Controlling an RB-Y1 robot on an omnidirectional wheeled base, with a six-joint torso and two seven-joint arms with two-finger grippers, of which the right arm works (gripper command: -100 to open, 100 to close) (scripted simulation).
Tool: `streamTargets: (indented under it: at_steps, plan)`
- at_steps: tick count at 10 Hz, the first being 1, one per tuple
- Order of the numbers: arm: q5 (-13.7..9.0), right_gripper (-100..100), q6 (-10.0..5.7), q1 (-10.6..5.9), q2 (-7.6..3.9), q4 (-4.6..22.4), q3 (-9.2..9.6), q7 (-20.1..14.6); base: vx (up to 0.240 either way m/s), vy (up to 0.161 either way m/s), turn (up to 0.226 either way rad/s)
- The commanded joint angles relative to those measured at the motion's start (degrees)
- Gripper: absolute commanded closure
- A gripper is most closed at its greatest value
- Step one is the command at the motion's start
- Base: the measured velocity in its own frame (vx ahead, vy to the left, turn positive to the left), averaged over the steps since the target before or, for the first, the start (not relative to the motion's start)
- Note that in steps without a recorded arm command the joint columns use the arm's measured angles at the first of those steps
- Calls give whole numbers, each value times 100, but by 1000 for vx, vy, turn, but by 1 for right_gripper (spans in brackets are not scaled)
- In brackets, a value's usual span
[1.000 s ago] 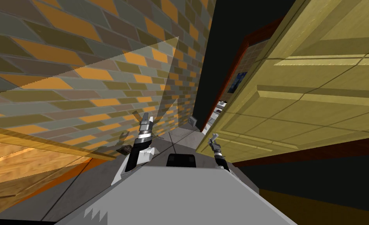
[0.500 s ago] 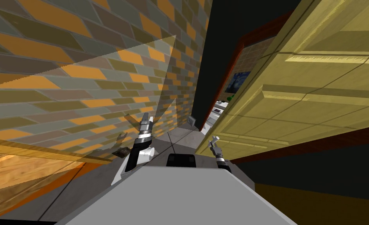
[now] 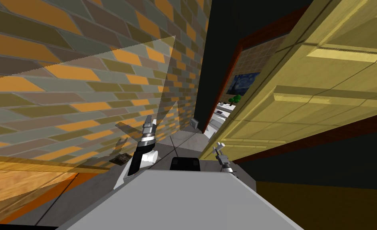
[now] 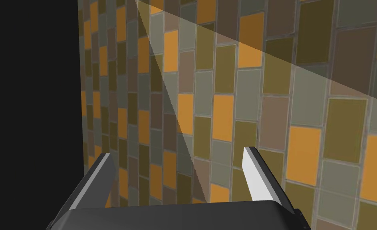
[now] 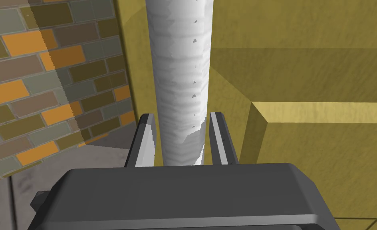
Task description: Pull the door open
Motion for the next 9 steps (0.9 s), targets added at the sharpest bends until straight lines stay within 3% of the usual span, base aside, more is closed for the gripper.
streamTargets:
  at_steps: [1, 2, 3, 4, 8, 9]
  plan:
    - [62, 100, -164, 178, -97, -68, 78, -94, 4, -14, -65]
    - [104, 100, -248, 263, -141, -101, 135, -143, 4, -17, -55]
    - [83, 100, -202, 208, -106, -66, 108, -109, 0, 0, 0]
    - [121, 100, -449, 271, -114, 97, 153, -148, 18, 25, 78]
    - [177, 100, -909, 370, -125, 433, 218, -203, 25, 16, 53]
    - [205, 100, -1135, 418, -130, 598, 249, -230, 21, 12, 98]
